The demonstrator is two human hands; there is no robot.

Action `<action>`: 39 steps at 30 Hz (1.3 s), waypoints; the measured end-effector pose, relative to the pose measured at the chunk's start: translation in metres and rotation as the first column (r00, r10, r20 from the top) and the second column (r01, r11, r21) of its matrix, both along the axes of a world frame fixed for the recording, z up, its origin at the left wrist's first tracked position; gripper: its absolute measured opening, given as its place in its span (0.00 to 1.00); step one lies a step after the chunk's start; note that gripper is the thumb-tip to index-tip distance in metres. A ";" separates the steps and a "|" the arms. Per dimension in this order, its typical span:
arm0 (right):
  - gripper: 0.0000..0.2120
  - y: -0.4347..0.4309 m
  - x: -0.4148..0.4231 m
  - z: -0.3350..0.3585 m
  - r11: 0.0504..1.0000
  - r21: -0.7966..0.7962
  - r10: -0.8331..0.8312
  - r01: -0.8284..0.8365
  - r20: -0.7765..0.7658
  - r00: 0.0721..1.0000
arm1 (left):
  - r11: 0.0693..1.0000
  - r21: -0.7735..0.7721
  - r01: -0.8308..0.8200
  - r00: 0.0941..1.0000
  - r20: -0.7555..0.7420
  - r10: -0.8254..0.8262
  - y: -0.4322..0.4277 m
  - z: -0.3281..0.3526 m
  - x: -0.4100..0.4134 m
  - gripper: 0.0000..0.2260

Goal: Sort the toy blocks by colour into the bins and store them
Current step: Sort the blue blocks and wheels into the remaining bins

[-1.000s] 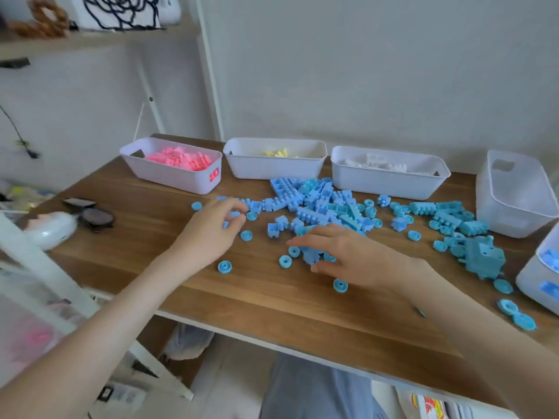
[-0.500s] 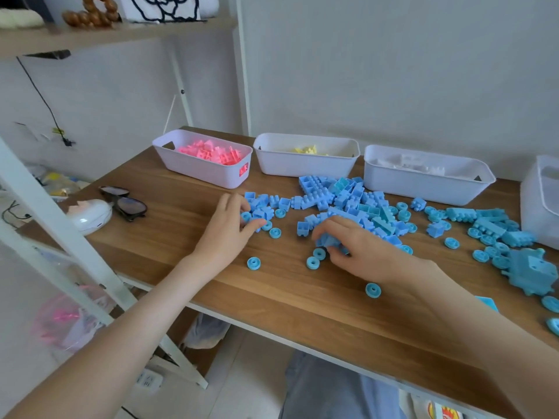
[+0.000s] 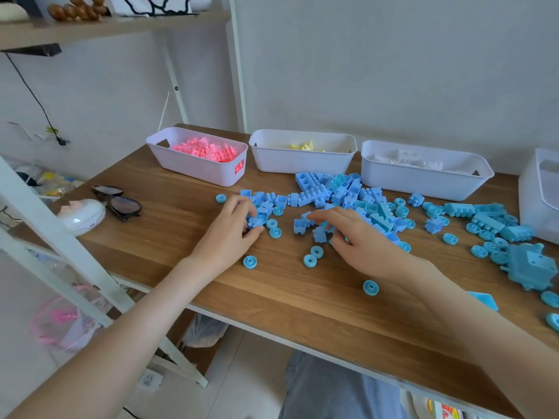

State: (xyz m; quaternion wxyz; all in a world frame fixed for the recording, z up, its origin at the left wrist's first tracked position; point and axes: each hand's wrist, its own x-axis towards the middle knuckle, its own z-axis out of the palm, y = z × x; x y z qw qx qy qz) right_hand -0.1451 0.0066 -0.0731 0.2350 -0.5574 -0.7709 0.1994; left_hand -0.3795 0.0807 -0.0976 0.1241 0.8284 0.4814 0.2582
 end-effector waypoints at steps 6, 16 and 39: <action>0.27 0.003 -0.002 -0.008 0.999 0.033 0.020 -0.029 0.242 0.970 | 0.998 0.043 -0.047 0.999 0.024 0.046 -0.003 0.001 -0.001 0.11; 0.15 0.003 0.004 0.000 0.981 0.193 -0.073 0.030 0.221 0.973 | 0.983 0.129 -0.127 0.992 0.019 0.126 -0.014 0.019 0.013 0.08; 0.17 -0.182 0.253 0.049 0.459 0.240 -0.883 0.855 0.024 0.468 | 0.770 -0.014 0.638 0.756 -0.178 -0.630 -0.158 0.088 0.370 0.14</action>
